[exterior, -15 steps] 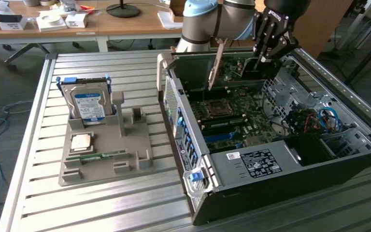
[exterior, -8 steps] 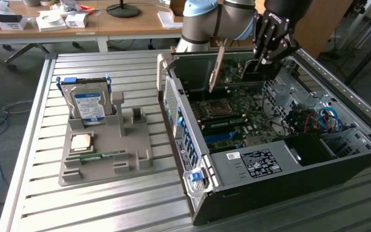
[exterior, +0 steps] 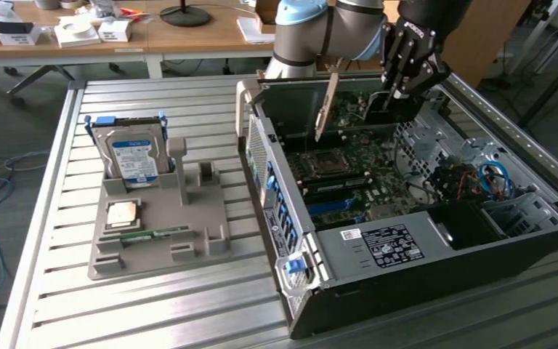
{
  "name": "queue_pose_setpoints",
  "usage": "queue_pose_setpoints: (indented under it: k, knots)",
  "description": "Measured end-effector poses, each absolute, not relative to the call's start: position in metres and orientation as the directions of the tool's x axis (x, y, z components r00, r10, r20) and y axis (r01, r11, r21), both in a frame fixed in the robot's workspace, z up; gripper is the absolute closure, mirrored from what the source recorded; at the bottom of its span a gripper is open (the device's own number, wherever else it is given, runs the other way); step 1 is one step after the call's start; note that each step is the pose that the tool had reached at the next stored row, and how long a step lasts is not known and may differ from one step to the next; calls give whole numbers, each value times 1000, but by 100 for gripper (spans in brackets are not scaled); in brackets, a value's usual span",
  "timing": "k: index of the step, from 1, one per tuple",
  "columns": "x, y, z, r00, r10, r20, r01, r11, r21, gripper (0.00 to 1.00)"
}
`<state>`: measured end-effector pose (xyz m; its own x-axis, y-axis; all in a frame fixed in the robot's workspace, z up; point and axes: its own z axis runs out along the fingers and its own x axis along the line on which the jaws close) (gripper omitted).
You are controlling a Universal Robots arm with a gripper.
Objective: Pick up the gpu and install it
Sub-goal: 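Insert the gpu into the slot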
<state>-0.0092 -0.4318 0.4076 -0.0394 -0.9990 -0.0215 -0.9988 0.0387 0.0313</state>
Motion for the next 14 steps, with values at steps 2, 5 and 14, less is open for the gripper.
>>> queue_pose_setpoints:
  k: [2, 5, 14]
  knots:
    - [-9, -432, 408, -39, -999, -22, -999, 39, 31, 73]
    - [-9, -432, 404, -39, -999, -27, -999, 38, 31, 73]
    - [-9, -433, 388, -39, -999, -30, -999, 38, 32, 73]
